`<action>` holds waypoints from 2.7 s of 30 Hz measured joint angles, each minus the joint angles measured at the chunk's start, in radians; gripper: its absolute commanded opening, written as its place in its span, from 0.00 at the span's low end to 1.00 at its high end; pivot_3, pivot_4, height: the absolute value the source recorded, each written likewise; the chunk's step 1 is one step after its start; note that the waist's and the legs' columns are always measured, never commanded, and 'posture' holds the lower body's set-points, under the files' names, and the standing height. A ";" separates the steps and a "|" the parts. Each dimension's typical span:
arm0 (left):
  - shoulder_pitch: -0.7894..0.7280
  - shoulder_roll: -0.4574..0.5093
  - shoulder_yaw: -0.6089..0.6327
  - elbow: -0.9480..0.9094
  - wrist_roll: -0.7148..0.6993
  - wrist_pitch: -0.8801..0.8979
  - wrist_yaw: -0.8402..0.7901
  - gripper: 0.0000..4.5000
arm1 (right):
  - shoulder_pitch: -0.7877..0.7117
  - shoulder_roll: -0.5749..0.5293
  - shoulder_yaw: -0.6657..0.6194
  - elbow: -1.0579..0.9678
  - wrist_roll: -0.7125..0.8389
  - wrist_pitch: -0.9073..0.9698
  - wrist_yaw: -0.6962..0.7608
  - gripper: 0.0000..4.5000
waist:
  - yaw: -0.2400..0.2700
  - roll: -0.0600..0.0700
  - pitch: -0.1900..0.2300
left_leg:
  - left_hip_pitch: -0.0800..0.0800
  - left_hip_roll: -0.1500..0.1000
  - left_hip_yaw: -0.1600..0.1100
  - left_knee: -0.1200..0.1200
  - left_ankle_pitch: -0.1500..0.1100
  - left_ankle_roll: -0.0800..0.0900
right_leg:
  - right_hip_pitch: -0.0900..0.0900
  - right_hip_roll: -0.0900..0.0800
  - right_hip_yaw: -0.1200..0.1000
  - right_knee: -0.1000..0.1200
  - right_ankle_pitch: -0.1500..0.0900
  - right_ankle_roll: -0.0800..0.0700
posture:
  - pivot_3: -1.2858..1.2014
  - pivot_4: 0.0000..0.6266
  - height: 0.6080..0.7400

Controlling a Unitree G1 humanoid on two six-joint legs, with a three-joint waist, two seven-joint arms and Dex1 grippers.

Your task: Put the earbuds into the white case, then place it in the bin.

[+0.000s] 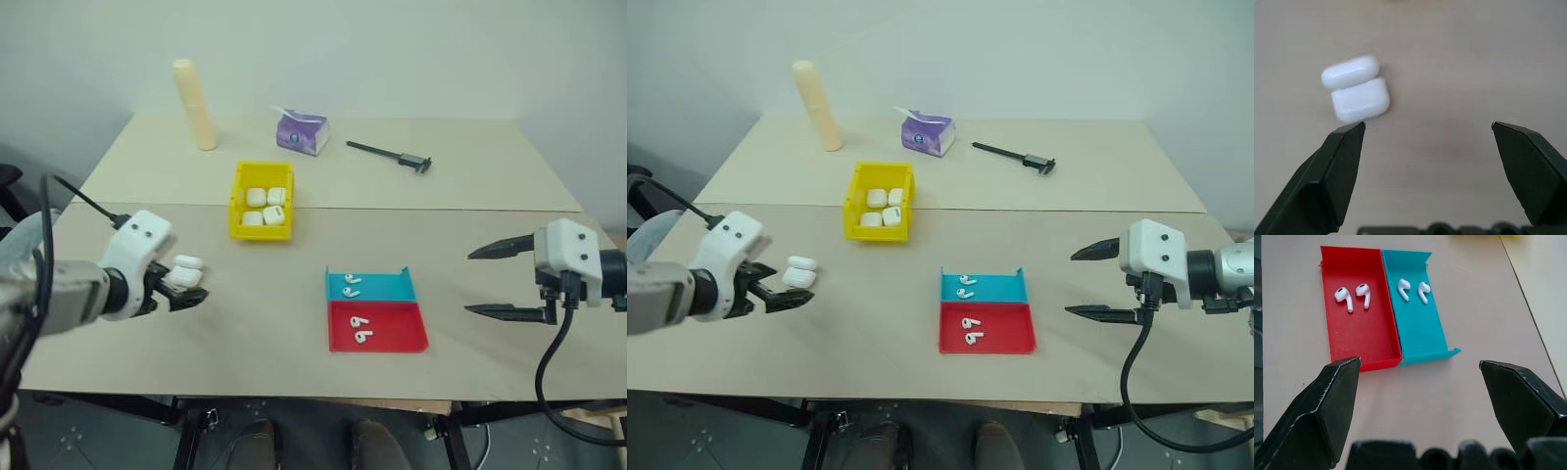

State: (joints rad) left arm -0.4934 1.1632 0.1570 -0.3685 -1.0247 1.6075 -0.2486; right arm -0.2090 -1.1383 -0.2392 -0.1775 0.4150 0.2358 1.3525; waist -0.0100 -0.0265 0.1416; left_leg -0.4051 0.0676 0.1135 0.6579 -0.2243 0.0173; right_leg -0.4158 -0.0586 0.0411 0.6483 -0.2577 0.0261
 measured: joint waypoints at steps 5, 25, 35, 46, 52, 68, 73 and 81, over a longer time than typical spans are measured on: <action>-0.307 0.071 -0.299 0.324 -0.029 0.004 0.004 1.00 | -0.026 0.006 0.055 0.033 -0.013 0.013 -0.009 0.99 | 0.002 0.000 0.000 | -0.002 -0.001 0.003 0.001 0.000 0.000 | -0.002 0.000 0.000 0.001 0.000 0.000 | 0.52 0.24 1.00; -0.853 -0.301 -0.949 1.136 0.492 -0.090 -0.490 1.00 | -0.027 0.006 0.103 0.053 -0.062 0.025 -0.050 0.99 | 0.016 -0.001 0.000 | -0.010 -0.001 0.005 0.003 0.001 -0.001 | -0.007 0.001 -0.002 0.001 0.000 0.000 | 0.52 0.24 1.00; -0.856 -0.390 -1.020 1.306 0.744 -0.258 -0.748 1.00 | 0.060 0.006 0.071 -0.013 -0.070 0.055 -0.091 0.99 | 0.019 -0.001 0.001 | -0.011 -0.001 0.003 0.004 0.000 -0.001 | -0.007 0.001 -0.003 0.001 0.000 0.000 | 0.52 0.24 1.00; -0.856 -0.461 -0.989 1.405 0.924 -0.329 -0.873 1.00 | 0.077 0.003 0.064 -0.031 -0.078 0.061 -0.110 0.99 | 0.018 -0.001 0.001 | -0.012 -0.001 0.002 0.004 0.000 0.000 | -0.007 0.001 -0.003 0.001 0.000 0.000 | 0.52 0.24 1.00; -0.847 -0.490 -0.933 1.440 0.977 -0.329 -0.878 1.00 | 0.077 0.003 0.064 -0.031 -0.082 0.062 -0.116 0.99 | 0.017 -0.001 0.001 | -0.012 -0.001 0.001 0.004 0.000 0.000 | -0.007 0.001 -0.003 0.001 0.000 0.000 | 0.52 0.24 1.00; -0.816 -0.520 -0.818 1.482 1.084 -0.362 -0.842 0.61 | 0.076 0.003 0.068 -0.030 -0.110 0.062 -0.117 1.00 | 0.016 -0.001 0.001 | -0.011 -0.001 0.002 0.004 0.000 0.000 | -0.007 0.001 -0.004 0.001 0.000 0.000 | 0.52 0.24 1.00; -0.796 -0.512 -0.798 1.437 1.106 -0.376 -0.855 0.61 | 0.076 0.003 0.068 -0.031 -0.117 0.062 -0.117 1.00 | 0.016 -0.001 0.001 | -0.011 -0.001 0.002 0.004 0.001 0.000 | -0.007 0.001 -0.004 0.002 0.000 0.000 | 0.52 0.24 1.00; -0.723 -0.316 -0.626 0.934 1.040 -0.346 -0.901 0.61 | 0.086 -0.023 0.042 -0.075 -0.115 0.094 -0.112 1.00 | 0.010 -0.001 0.001 | -0.012 -0.001 -0.001 0.004 0.001 0.000 | -0.008 0.000 -0.002 0.001 0.000 0.000 | 0.52 0.24 1.00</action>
State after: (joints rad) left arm -1.2162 0.8471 -0.4694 0.5657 0.0151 1.2614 -1.1493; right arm -0.1226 -1.1611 -0.1969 -0.2525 0.2999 0.3296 1.2407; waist 0.0000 -0.0279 0.1425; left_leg -0.4175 0.0669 0.1127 0.6618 -0.2238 0.0168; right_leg -0.4241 -0.0584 0.0386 0.6498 -0.2577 0.0263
